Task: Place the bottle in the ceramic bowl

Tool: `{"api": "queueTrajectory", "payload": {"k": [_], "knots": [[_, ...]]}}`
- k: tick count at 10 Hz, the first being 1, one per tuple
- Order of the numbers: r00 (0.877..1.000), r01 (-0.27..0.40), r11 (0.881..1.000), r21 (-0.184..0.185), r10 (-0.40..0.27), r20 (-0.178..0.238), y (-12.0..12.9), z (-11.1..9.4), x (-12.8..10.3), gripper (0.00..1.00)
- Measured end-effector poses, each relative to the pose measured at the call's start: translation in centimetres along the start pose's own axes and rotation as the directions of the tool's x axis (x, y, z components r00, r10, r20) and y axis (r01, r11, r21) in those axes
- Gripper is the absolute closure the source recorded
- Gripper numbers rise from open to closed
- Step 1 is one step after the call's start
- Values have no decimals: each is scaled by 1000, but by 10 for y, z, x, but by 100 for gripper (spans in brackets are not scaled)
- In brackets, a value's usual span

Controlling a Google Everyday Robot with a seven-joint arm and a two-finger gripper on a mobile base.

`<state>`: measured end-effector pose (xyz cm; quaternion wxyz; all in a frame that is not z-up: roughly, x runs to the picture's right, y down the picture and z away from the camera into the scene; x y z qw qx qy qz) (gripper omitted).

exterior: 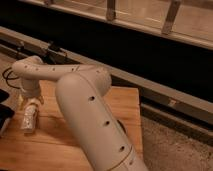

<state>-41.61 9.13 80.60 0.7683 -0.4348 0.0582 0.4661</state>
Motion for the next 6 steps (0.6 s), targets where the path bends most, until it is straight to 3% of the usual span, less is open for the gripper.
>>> {"api": "queueTrajectory", "payload": {"k": [2,6], "knots": [[1000,13,1000,-1,-13,-14,5,13,-4,35],[996,43,999,24,-41,-83,14,43,-10,35]]}}
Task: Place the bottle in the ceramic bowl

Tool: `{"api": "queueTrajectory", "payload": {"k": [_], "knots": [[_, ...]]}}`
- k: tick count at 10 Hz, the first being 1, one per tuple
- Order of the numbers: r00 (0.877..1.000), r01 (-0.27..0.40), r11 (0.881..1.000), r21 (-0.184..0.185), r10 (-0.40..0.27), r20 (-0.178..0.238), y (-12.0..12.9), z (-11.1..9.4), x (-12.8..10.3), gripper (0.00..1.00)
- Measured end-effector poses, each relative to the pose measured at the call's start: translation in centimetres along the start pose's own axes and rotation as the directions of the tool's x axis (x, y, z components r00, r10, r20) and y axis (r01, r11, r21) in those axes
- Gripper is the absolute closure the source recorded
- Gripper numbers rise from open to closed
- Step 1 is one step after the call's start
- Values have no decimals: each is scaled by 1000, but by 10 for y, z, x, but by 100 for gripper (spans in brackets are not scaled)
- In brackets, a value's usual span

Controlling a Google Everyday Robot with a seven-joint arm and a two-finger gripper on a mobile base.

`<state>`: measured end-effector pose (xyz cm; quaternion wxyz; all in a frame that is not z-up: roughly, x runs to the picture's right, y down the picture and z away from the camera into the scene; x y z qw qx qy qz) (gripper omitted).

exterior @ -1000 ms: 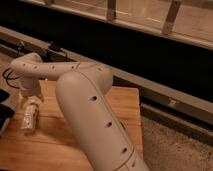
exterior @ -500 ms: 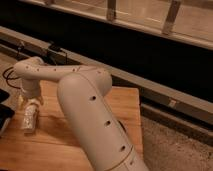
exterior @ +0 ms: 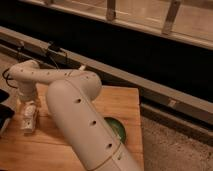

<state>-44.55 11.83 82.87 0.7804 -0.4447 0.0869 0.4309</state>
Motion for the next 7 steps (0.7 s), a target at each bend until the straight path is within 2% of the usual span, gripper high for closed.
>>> {"api": "queueTrajectory", "payload": {"k": [4,7], "knots": [[998,1,1000,9,0,-55,-1,23,-3,35],[996,5,1000,8,-4,-85,1,32,-2,36]]}}
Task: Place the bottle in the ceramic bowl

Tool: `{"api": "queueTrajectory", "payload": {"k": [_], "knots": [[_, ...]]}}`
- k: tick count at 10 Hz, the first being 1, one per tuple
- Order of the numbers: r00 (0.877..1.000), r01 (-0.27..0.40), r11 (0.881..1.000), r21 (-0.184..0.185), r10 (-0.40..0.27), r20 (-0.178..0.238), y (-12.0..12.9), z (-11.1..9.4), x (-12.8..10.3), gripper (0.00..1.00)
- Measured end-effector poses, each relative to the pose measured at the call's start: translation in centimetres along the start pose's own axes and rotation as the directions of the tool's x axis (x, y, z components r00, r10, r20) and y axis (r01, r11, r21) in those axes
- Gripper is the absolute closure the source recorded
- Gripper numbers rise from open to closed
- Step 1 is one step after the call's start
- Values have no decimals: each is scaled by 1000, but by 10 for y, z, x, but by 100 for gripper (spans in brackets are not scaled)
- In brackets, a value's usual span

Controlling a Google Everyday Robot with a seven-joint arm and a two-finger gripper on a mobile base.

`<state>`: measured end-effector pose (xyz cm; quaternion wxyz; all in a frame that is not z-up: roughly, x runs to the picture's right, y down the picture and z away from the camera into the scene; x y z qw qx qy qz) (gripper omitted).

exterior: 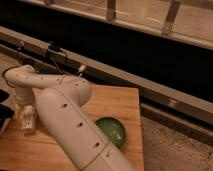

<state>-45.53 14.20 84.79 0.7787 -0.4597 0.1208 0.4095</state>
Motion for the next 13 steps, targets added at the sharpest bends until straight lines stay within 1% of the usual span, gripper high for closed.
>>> {"api": "queueTrajectory", "payload": {"k": [1,3,4,5,6,7,11,13], "knots": [[1000,4,1000,2,-4,-6,1,2,0,43],[1000,15,1000,3,-15,-10,4,3,1,65],[1000,18,1000,4,-18,-9,4,4,2,73],[1000,18,1000,3,-18,-6,2,3,2,85],[1000,18,1000,3,-18,-4,2,3,2,93],[1000,19,1000,5,-19,-2,1,2,3,99],[1000,17,1000,20,-17,6,0,-1,5,100],[1000,9,999,33,-10,24,-3,-7,5,100]]}}
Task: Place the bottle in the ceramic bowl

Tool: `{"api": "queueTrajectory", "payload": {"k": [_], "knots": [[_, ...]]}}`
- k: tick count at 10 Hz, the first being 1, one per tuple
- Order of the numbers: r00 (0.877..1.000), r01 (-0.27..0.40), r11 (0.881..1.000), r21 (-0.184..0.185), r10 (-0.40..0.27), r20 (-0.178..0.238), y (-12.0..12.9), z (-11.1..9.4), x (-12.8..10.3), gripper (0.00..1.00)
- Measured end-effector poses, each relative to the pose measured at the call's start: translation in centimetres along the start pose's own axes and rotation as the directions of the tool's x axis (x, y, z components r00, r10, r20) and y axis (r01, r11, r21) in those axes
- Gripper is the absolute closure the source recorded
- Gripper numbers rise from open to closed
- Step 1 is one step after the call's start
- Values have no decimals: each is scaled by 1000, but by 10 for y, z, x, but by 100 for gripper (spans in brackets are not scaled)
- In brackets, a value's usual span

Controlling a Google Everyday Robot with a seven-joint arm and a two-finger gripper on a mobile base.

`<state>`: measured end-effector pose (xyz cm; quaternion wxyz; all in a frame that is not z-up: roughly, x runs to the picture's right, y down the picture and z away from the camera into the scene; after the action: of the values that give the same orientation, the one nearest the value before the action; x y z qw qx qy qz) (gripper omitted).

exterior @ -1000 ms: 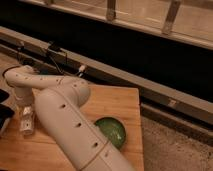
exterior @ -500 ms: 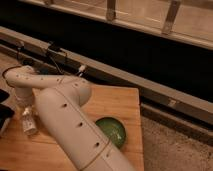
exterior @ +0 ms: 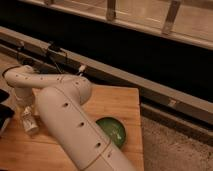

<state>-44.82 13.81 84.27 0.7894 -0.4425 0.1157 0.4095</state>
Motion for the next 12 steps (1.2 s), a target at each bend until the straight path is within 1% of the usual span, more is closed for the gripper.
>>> {"api": "queueTrajectory", "payload": {"k": [1,2,3,5,6,7,9,10,11,12], "knots": [[1000,-8,1000,11,8,15,-5,-8,0,100],[999,-22,999,25,21,38,-13,-23,0,100],[997,-41,998,43,38,72,-24,-44,1,100],[989,-76,995,65,67,133,-38,-78,5,100],[980,-108,991,75,93,175,-52,-99,13,100],[970,-138,987,80,119,210,-65,-114,24,100],[948,-201,976,79,173,267,-87,-133,51,100],[931,-243,967,75,211,297,-99,-142,70,100],[918,-273,959,71,238,316,-106,-147,85,100],[896,-321,945,68,279,345,-120,-157,110,100]]}}
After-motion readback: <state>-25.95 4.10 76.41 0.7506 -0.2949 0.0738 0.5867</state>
